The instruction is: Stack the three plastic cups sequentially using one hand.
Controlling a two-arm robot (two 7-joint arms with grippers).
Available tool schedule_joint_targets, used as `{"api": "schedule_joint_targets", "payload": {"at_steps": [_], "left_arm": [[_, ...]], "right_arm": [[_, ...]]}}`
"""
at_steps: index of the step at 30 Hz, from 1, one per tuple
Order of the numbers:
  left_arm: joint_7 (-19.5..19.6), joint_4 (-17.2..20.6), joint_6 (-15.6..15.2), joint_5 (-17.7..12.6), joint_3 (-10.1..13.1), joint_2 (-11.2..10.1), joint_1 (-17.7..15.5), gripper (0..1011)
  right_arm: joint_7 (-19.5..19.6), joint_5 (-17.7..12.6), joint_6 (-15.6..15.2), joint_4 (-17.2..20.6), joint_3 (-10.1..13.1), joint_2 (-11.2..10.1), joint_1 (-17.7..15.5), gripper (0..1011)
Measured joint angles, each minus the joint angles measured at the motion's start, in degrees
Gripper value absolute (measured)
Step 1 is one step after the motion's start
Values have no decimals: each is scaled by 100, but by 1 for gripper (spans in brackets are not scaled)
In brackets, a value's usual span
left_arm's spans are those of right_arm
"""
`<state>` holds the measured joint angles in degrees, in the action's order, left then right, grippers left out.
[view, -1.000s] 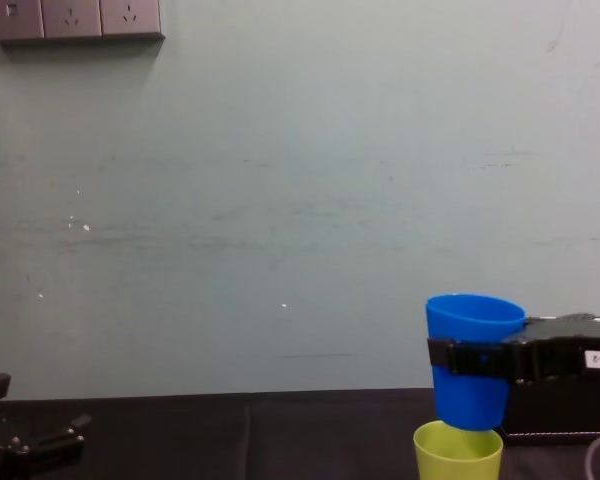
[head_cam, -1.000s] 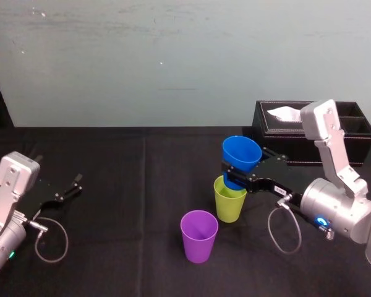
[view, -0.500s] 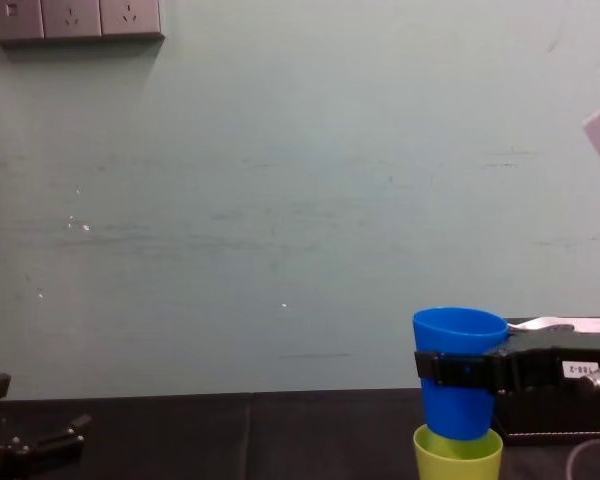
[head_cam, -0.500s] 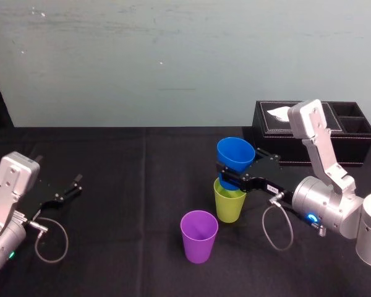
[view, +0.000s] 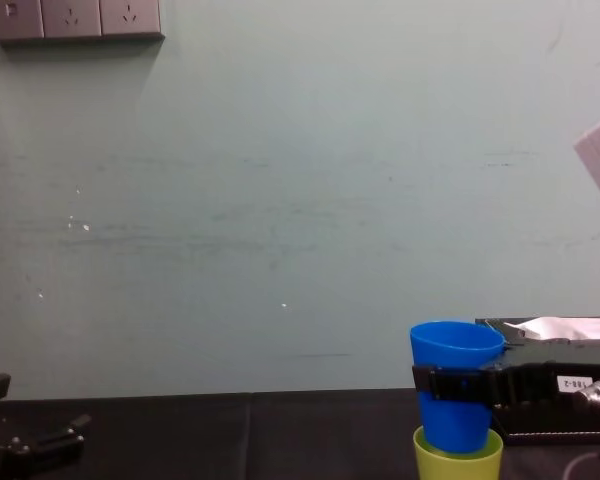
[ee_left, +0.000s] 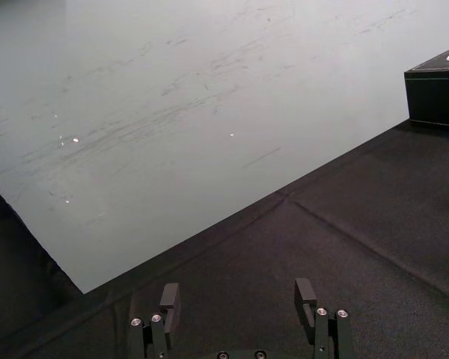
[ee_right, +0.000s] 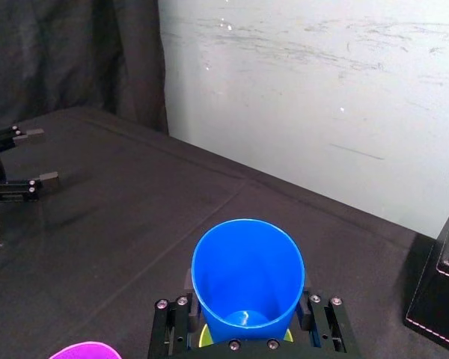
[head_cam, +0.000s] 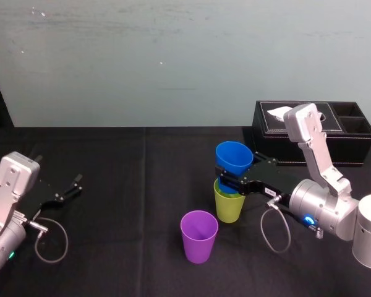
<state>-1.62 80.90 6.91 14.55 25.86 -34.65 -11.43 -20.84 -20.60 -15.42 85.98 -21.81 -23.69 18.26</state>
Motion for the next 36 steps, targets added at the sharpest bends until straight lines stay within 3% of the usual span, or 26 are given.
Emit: {"api": "schedule_joint_targets", "payload": {"at_steps": [36], "left_arm": [[0, 0, 0, 0, 0, 0, 0, 1000]], "right_arm": [[-55, 44, 37, -139, -13, 25, -6, 722]]}}
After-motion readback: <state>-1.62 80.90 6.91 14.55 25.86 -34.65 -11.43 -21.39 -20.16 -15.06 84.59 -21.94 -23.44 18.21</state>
